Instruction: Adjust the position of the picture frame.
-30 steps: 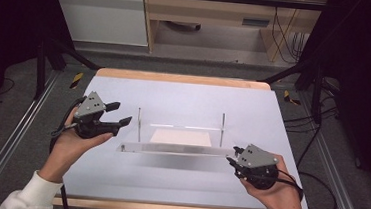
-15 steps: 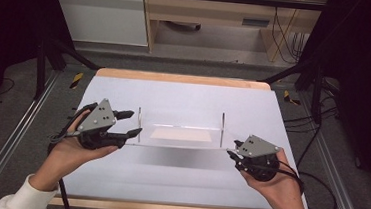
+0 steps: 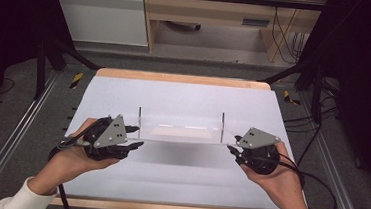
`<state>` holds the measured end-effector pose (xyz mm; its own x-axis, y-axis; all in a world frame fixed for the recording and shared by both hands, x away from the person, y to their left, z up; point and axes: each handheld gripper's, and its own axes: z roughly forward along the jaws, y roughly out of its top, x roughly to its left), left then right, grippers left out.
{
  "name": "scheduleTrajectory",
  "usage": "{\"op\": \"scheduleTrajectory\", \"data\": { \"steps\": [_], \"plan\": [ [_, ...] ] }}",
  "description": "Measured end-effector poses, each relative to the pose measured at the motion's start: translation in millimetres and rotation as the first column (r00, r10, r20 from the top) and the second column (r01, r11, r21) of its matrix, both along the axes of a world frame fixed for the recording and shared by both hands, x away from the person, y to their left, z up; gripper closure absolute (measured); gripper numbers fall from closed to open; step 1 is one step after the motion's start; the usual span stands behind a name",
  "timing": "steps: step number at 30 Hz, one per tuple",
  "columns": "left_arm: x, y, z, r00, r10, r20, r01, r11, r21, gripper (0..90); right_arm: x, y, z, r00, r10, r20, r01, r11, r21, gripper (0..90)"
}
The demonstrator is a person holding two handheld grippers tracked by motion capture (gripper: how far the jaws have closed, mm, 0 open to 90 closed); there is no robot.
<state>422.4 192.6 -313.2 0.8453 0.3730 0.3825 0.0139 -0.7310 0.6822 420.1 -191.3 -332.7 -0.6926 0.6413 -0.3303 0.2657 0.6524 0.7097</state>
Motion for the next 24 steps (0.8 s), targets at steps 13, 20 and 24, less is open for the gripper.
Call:
{"op": "scheduleTrajectory", "data": {
  "steps": [13,20,24],
  "plan": [
    [10.4,1.5,-7.3,0.9998,0.018,0.007,-0.018,0.9994,0.028,72.0,1.3,3.5,6.6,0.9999,0.002,-0.012,-0.002,1.0000,-0.002,64.0],
    [19.2,4.8,-6.0,0.9999,0.013,-0.001,-0.013,0.9998,0.017,72.9,6.3,3.3,10.9,0.9998,0.001,-0.019,-0.001,1.0000,0.001,63.9],
    [26.7,5.5,-0.8,1.0000,0.007,0.001,-0.007,0.9999,0.012,72.7,11.1,2.9,14.5,0.9999,-0.002,-0.016,0.002,1.0000,0.006,63.9]
  ]
}}
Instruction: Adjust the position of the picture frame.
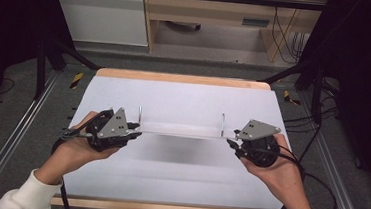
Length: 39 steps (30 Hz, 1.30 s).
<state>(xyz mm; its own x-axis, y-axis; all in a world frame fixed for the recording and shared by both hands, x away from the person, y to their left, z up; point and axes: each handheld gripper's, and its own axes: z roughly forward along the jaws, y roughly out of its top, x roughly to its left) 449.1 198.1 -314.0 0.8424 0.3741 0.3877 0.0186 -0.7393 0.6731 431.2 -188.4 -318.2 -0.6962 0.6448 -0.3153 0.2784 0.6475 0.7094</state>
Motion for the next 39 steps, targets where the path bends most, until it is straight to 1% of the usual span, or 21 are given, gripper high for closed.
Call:
{"op": "scheduleTrajectory", "data": {
  "steps": [5,9,13,14,17,19,26,32,35,39],
  "plan": [
    [10.2,0.1,7.0,1.0000,-0.003,0.007,0.003,1.0000,0.003,72.3,8.3,-0.7,5.5,0.9999,-0.001,0.010,0.001,1.0000,0.008,63.6],
    [19.9,0.8,12.5,1.0000,-0.004,-0.003,0.004,1.0000,-0.008,71.9,15.8,-1.9,9.7,0.9998,0.000,0.018,0.000,0.9998,0.020,63.1],
    [31.7,1.9,18.0,1.0000,0.001,-0.008,-0.001,0.9994,-0.035,70.5,24.7,-4.4,13.0,0.9996,0.000,0.028,-0.002,0.9982,0.060,62.1],
    [33.5,2.1,19.1,1.0000,0.000,-0.010,0.000,0.9995,-0.032,70.3,27.3,-5.1,14.0,0.9995,0.000,0.030,-0.002,0.9975,0.071,61.9],
    [40.6,2.5,22.7,0.9999,0.000,-0.016,-0.001,0.9994,-0.033,69.6,32.0,-4.9,16.5,0.9994,-0.004,0.036,0.002,0.9974,0.072,61.8],
    [44.5,2.7,24.0,0.9998,0.005,-0.021,-0.006,0.9989,-0.046,69.3,35.4,-4.5,19.0,0.9994,-0.005,0.034,0.002,0.9974,0.072,61.9],
    [56.4,2.4,29.2,0.9995,0.015,-0.028,-0.016,0.9984,-0.053,68.3,49.0,-4.7,25.8,0.9996,-0.002,0.027,0.000,0.9972,0.074,61.4],
    [69.2,2.5,33.2,0.9984,0.033,-0.046,-0.036,0.9959,-0.082,66.8,62.2,-5.7,30.2,0.9997,-0.005,0.025,0.003,0.9965,0.084,60.8],
    [74.9,2.2,35.5,0.9981,0.034,-0.051,-0.038,0.9959,-0.082,66.3,68.3,-5.8,32.6,0.9998,-0.005,0.021,0.004,0.9966,0.083,60.7],
    [77.9,2.1,36.4,0.9980,0.036,-0.053,-0.040,0.9957,-0.083,66.1,72.5,-6.1,33.8,0.9998,-0.007,0.018,0.005,0.9964,0.085,60.5]
  ]
}}
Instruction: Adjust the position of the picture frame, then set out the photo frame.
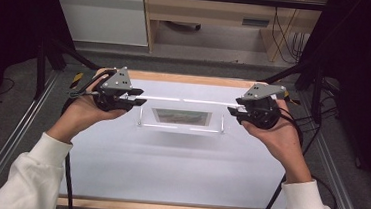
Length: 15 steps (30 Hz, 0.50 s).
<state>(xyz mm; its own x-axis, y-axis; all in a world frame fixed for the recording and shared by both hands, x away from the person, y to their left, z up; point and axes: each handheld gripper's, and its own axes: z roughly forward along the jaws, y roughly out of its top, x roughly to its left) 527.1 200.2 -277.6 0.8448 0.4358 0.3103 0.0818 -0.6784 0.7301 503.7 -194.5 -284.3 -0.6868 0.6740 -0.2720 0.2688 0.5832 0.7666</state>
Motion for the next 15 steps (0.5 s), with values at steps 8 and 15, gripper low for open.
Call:
{"op": "scheduleTrajectory", "data": {
  "steps": [8,15],
  "plan": [
    [9.1,-0.7,3.2,0.9999,0.007,-0.010,-0.007,1.0000,0.000,65.5,7.7,-0.1,1.9,1.0000,-0.008,-0.001,0.008,1.0000,0.006,60.0],
    [20.7,-1.9,6.4,0.9997,0.022,-0.013,-0.022,0.9997,0.003,64.6,20.2,-0.6,4.3,0.9998,-0.019,-0.004,0.019,0.9997,0.015,59.1]
  ]
}}
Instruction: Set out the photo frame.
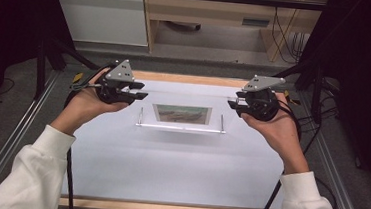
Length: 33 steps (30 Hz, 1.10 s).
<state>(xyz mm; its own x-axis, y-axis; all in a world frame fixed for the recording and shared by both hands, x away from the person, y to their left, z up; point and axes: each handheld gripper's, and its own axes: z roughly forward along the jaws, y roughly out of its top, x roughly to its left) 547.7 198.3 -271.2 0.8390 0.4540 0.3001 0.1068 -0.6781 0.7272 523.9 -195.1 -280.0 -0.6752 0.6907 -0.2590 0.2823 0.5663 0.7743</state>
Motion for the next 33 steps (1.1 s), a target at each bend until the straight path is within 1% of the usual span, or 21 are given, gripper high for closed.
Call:
{"op": "scheduleTrajectory", "data": {
  "steps": [6,7,8,11,14,17,25,32,33],
  "plan": [
    [10.9,-1.0,2.3,0.9999,0.012,-0.012,-0.012,0.9999,-0.007,63.8,10.2,-1.5,0.6,1.0000,-0.005,0.008,0.005,0.9999,0.016,58.9],
    [12.8,-0.9,3.1,0.9998,0.011,-0.014,-0.011,0.9999,0.000,63.7,12.1,-2.0,0.7,0.9999,-0.008,0.007,0.007,0.9998,0.020,59.1],
    [14.3,-1.4,3.1,0.9998,0.016,-0.015,-0.016,0.9999,-0.005,63.6,14.0,-2.3,1.1,0.9999,-0.010,0.007,0.010,0.9997,0.023,59.3],
    [20.5,-1.6,3.7,0.9996,0.020,-0.021,-0.020,0.9997,-0.010,63.2,19.5,-2.8,1.9,0.9999,-0.014,0.006,0.014,0.9996,0.024,59.5],
    [25.6,-1.7,4.5,0.9996,0.021,-0.020,-0.021,0.9998,-0.005,62.8,24.5,-3.0,2.4,0.9998,-0.017,0.004,0.017,0.9995,0.027,59.5],
    [29.6,-2.2,4.6,0.9993,0.028,-0.023,-0.028,0.9996,-0.010,62.3,28.5,-2.7,2.9,0.9998,-0.020,0.004,0.020,0.9995,0.026,59.4],
    [39.8,-3.3,5.8,0.9987,0.040,-0.031,-0.040,0.9992,-0.007,61.2,38.3,-2.6,1.7,0.9994,-0.035,0.008,0.034,0.9982,0.050,58.3],
    [48.5,-3.8,6.0,0.9980,0.051,-0.038,-0.052,0.9986,-0.009,60.2,46.4,-2.2,1.3,0.9988,-0.048,0.010,0.047,0.9973,0.057,57.6],
    [49.5,-4.2,5.7,0.9977,0.055,-0.040,-0.056,0.9983,-0.015,60.0,47.4,-2.2,1.2,0.9988,-0.047,0.009,0.046,0.9972,0.059,57.5]
  ]
}}
